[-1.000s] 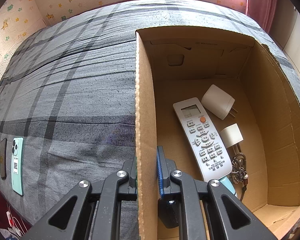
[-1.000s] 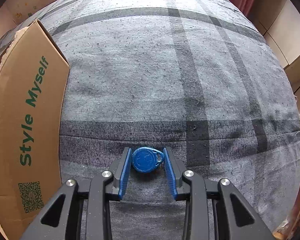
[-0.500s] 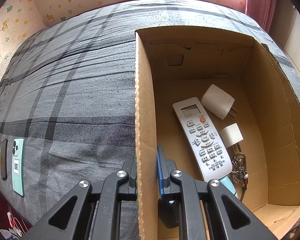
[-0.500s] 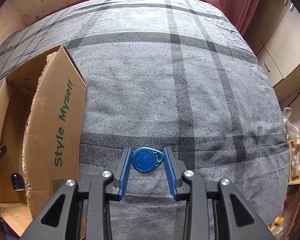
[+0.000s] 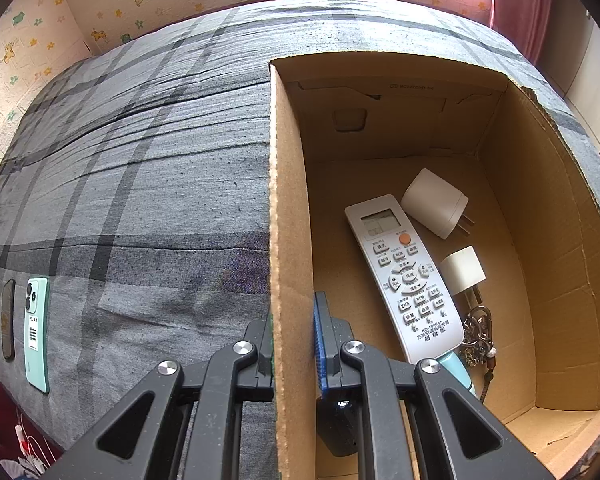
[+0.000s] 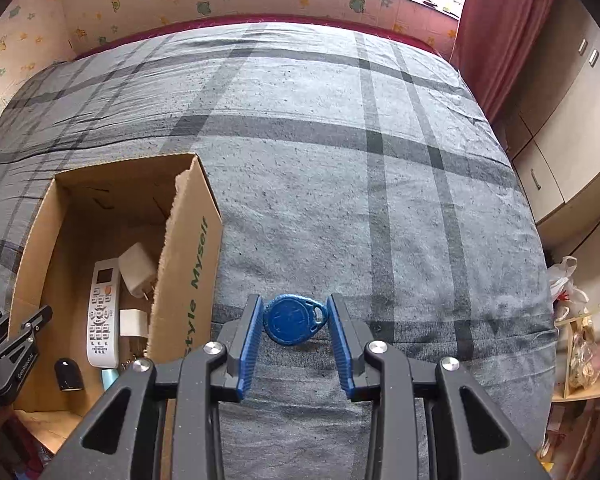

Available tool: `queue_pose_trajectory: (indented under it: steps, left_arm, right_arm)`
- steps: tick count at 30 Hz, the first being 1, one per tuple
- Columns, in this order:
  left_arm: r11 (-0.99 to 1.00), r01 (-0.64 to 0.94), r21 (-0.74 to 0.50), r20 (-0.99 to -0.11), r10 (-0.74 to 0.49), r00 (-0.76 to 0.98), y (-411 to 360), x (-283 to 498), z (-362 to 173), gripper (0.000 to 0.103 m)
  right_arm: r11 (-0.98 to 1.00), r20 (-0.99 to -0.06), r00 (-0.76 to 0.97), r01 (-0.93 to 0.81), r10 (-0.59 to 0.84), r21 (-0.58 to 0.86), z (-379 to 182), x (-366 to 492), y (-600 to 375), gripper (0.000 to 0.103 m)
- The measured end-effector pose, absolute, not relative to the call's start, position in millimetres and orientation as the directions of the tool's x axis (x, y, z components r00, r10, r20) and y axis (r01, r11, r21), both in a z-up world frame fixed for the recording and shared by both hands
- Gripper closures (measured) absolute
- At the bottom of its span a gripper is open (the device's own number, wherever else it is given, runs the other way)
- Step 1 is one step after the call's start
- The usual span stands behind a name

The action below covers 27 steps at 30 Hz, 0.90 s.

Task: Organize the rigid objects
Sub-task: 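Lift the blue fob with the right gripper and carry it over the box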

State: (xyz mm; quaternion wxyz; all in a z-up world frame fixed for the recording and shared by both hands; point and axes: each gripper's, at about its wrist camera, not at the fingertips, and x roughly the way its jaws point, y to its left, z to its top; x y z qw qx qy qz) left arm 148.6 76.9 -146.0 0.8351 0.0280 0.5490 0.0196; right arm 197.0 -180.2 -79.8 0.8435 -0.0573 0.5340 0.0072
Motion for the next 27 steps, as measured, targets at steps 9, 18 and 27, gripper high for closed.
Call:
queue_pose_trajectory:
  steps: [9,18,27]
  left_arm:
    - [0.998,-0.003,0.069,-0.915,0.064,0.398,77,148,-146,0.089]
    - [0.998,-0.003,0.06,-0.915,0.056,0.4,77,148,-145,0.089]
    - [0.999,-0.004,0.053,-0.915,0.05,0.401,78,148,-145,0.089]
  right_arm:
    - [0.986,-0.897,0.441,-0.149,0.002,-0.071,-66,205,-142,0.068]
    - [0.971,-0.903,0.426,-0.232,0.054,-0.051,-66,214,-95,0.068]
    - [0.956,-0.918,0.385,-0.293,0.095,-0.024,-81,221,-57,0.068]
